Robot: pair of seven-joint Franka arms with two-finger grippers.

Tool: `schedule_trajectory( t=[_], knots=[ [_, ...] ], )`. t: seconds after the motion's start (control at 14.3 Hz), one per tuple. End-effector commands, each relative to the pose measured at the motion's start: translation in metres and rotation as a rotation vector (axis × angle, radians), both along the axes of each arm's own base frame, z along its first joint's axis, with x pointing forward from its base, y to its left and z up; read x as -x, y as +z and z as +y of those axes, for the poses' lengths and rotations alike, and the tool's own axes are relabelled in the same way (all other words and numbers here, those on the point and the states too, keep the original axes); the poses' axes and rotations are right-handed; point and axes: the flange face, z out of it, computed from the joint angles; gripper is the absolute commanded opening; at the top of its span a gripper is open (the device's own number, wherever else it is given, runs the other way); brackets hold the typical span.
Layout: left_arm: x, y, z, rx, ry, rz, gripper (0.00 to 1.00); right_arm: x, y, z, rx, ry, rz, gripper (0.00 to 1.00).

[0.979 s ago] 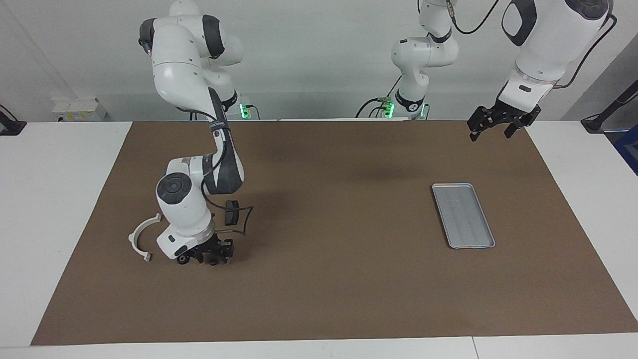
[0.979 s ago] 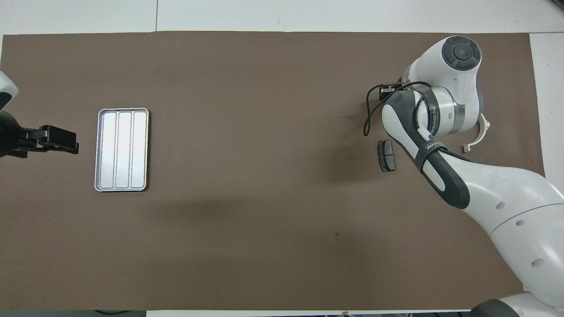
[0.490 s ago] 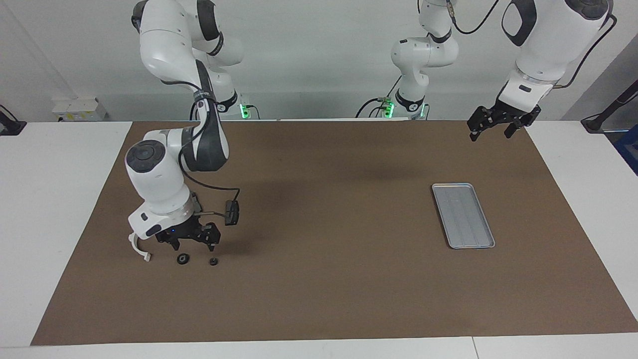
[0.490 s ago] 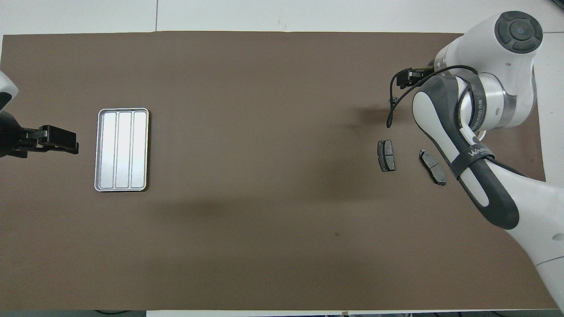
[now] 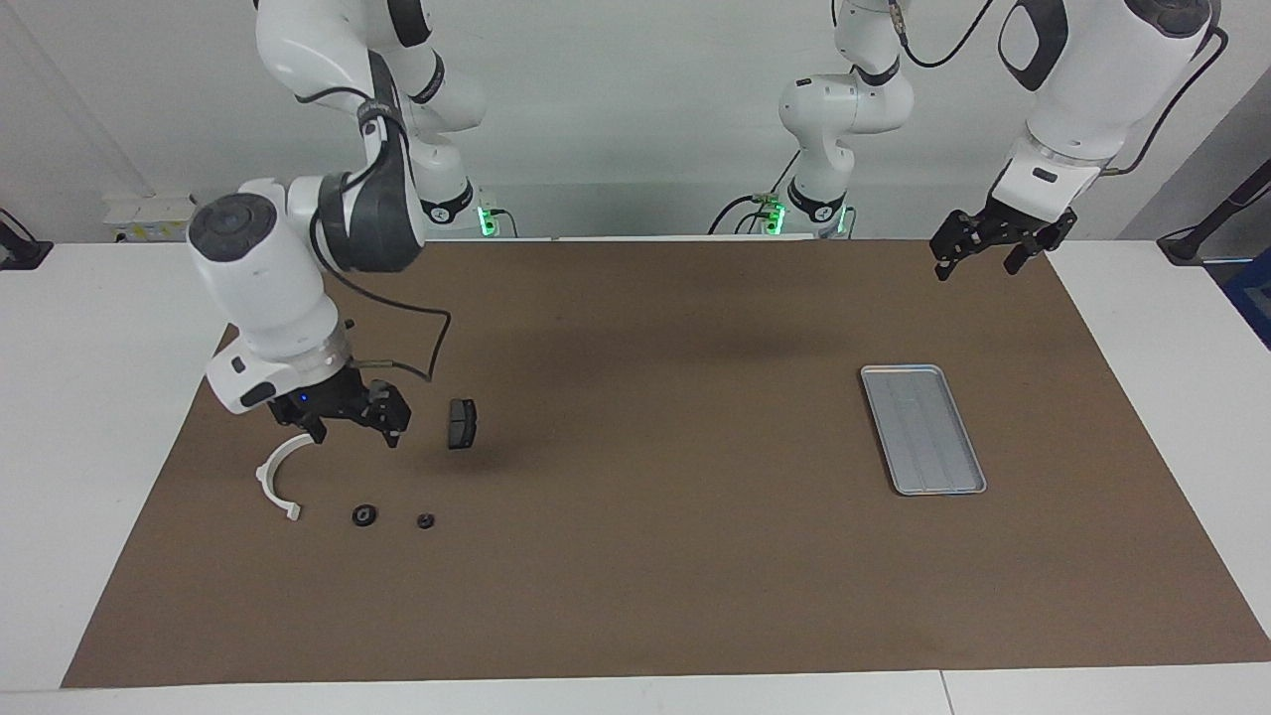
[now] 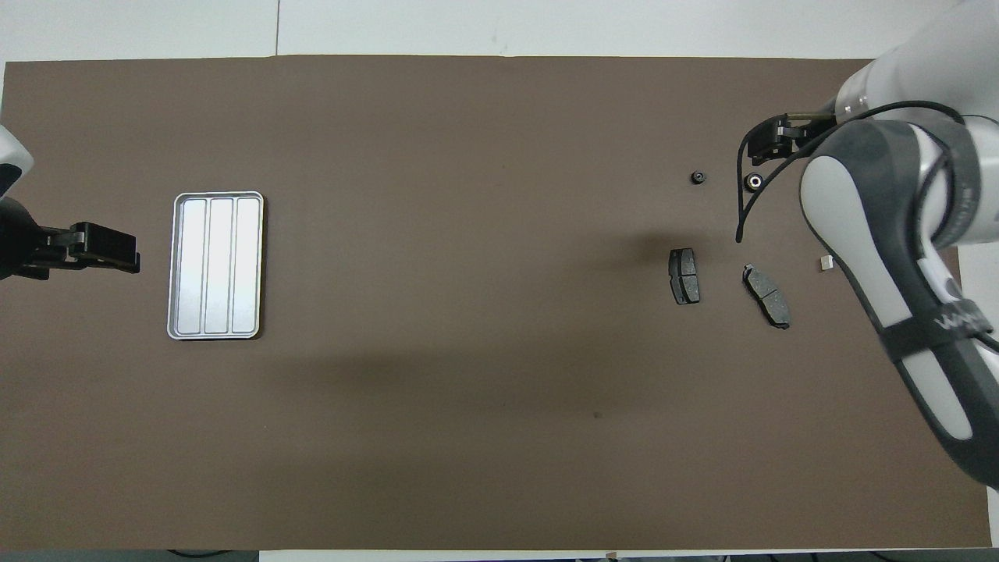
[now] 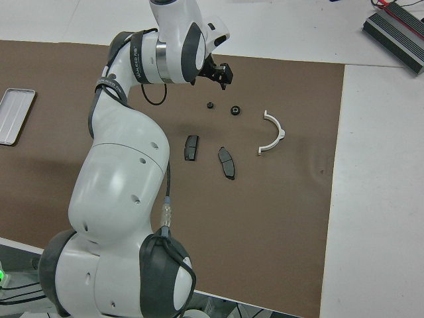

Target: Place bearing gear from tray to pile

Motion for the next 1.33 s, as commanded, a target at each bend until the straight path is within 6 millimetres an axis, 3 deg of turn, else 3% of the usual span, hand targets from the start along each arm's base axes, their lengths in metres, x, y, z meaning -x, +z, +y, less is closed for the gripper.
schedule_trajectory(
  t=[0.0, 0.21, 0.42, 1.26],
  knots=[
    [0.005, 0.004, -0.001, 0.013, -0.024, -0.014, 1.00, 0.080, 0.075, -0.004, -0.012, 0.005, 0.011, 1.00],
    [0.005, 0.003, -0.001, 0.012, -0.014, -0.012, 1.00, 0.134, 0.128, -0.007, -0.012, -0.003, 0.063, 1.00],
    [0.005, 0.003, 0.001, 0.011, -0.011, -0.010, 1.00, 0.161, 0.147, -0.005, -0.009, 0.001, 0.116, 1.00],
    [0.005, 0.003, 0.000, 0.012, -0.012, -0.010, 1.00, 0.164, 0.141, -0.002, -0.008, 0.007, 0.155, 1.00]
  ],
)
